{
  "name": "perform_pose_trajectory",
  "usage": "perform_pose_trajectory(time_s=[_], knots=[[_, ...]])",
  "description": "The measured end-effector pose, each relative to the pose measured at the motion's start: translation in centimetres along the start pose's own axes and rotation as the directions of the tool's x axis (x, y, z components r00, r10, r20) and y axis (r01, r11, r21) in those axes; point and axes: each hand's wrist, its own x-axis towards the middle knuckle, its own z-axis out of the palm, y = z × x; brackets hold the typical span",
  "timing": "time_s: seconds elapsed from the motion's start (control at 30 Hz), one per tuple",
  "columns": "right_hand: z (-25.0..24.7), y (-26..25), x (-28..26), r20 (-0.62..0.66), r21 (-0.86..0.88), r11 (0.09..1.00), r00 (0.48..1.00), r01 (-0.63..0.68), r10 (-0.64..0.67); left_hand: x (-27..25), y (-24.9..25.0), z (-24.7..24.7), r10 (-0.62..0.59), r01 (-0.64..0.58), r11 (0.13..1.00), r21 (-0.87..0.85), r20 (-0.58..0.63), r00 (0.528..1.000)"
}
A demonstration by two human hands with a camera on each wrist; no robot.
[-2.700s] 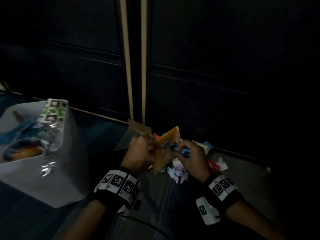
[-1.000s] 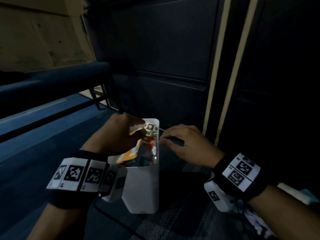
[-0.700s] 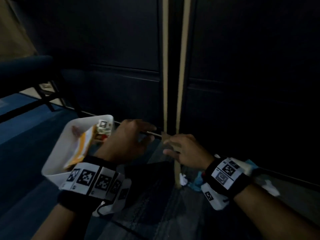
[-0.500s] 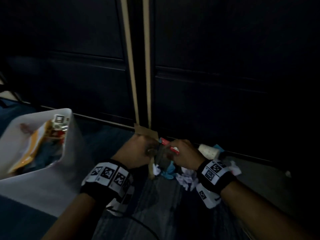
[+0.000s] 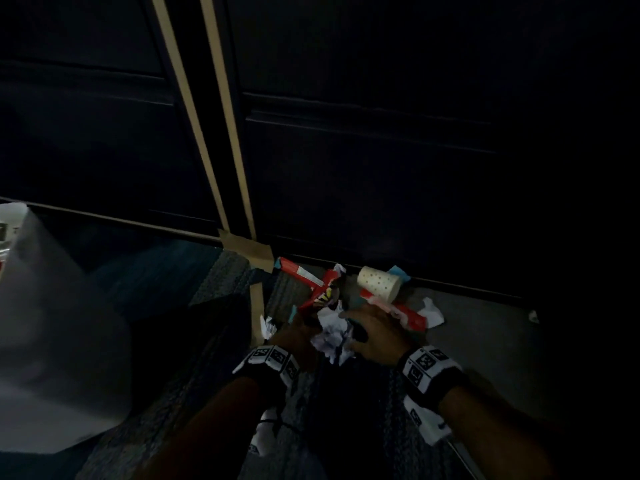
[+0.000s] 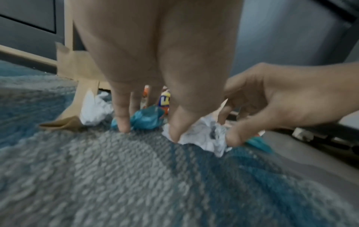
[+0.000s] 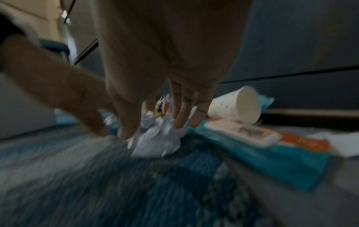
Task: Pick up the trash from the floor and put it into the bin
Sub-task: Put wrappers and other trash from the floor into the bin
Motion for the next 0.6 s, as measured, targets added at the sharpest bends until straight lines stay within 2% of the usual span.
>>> perform_pose_trajectory(time_s=[0.07,0.17,0.23,0.33,0.47,0.6], knots=[[1.5,-0.3,0.1,0.045,-0.010,1.000,0.999,0.030,-0.029,0.1,0.2,0.5,-0.007,0.008,1.000,0.026,-0.047,0.999],[3.6,-0.3,0.6,0.093,0.037,0.999,0.995,-0.021,0.018,0.3,-0.1,0.7,-0.004,0.008,0.999,0.042,-0.094,0.996],[4.9,0.3,0.9,0.053,0.048,0.998,0.998,-0.036,0.034,0.4,-0.6,1.0,-0.014,0.011,1.000,-0.028,-0.105,0.994],[6.0,1.0,1.1,-0.076,0.090,0.995,0.996,-0.041,0.048,0.8,-1.6,1.3,-0.026,0.006,0.996,-0.093,-0.217,0.976],[5.9,1.4,0.5,-0.122,0.215,0.974,0.987,-0.074,0.102,1.1,-3.1,2.7,-0.088,0.038,0.973,-0.229,-0.213,0.973],[4.5,0.9,-0.6,-0.245,0.304,0.953,0.965,-0.017,0.095,-2.1,-3.3,1.0,-0.113,0.037,0.973,-0.227,-0.332,0.936]])
